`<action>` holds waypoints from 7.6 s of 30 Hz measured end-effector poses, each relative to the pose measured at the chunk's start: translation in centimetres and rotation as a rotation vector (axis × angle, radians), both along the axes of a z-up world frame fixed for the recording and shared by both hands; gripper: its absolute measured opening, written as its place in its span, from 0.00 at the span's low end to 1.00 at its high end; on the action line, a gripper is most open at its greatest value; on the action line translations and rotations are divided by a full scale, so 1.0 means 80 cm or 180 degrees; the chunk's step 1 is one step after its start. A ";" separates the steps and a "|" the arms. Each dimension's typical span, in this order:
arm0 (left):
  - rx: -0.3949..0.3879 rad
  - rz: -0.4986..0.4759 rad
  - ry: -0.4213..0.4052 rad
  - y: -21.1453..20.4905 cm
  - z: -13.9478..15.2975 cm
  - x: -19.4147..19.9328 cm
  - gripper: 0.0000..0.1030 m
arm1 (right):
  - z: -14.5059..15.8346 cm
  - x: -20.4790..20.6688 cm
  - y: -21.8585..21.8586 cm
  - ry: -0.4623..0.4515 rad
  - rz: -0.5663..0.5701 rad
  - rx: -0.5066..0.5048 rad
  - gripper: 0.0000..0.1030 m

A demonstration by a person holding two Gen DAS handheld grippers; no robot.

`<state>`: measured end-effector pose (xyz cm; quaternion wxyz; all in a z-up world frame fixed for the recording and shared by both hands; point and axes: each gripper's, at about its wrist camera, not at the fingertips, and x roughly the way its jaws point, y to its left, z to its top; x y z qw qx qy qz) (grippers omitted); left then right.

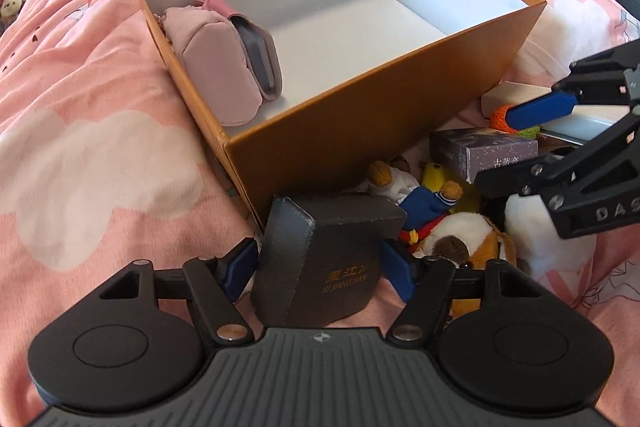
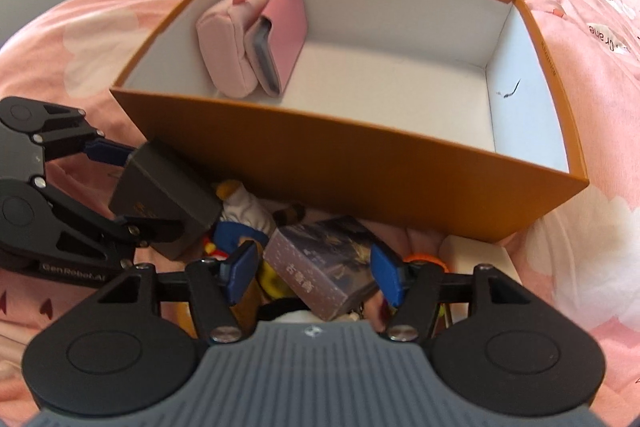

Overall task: Organize objects
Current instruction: 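Grasp the dark grey box from the pile with the left gripper, then grasp the grey PHOTO CARD box with the right gripper while the left holds the grey box, then carry the dark grey box and PHOTO CARD box over the orange box with both grippers, then lower the dark grey box into the orange box with the left gripper while the right holds its box, then set the PHOTO CARD box beside the grey box and open both grippers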

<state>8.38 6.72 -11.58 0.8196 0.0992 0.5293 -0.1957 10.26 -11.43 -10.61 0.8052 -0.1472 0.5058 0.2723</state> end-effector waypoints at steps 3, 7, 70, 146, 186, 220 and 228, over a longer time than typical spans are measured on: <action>0.0078 0.0056 0.0045 -0.007 0.005 -0.007 0.67 | -0.005 -0.004 0.001 0.0018 0.0077 -0.0057 0.66; 0.0242 0.0121 0.0109 -0.019 0.006 -0.020 0.56 | -0.012 -0.009 0.006 -0.0037 0.0181 -0.0248 0.66; -0.0382 0.0707 0.0060 0.000 0.028 -0.043 0.37 | -0.004 0.006 0.003 -0.0568 0.1731 -0.0275 0.34; -0.0533 0.1059 -0.0412 -0.034 0.028 0.218 0.37 | 0.008 0.237 0.003 0.0343 -0.0946 0.0952 0.23; 0.0076 0.0069 -0.0781 -0.048 0.044 0.149 0.64 | 0.000 0.245 0.037 0.0727 -0.0736 0.0811 0.24; 0.0606 -0.0133 -0.1036 -0.052 0.021 0.162 0.53 | 0.009 0.257 0.085 0.0501 -0.0576 0.0730 0.24; 0.0339 -0.0138 -0.0992 -0.043 0.025 0.152 0.56 | 0.002 0.267 0.094 0.0552 -0.0559 0.0748 0.27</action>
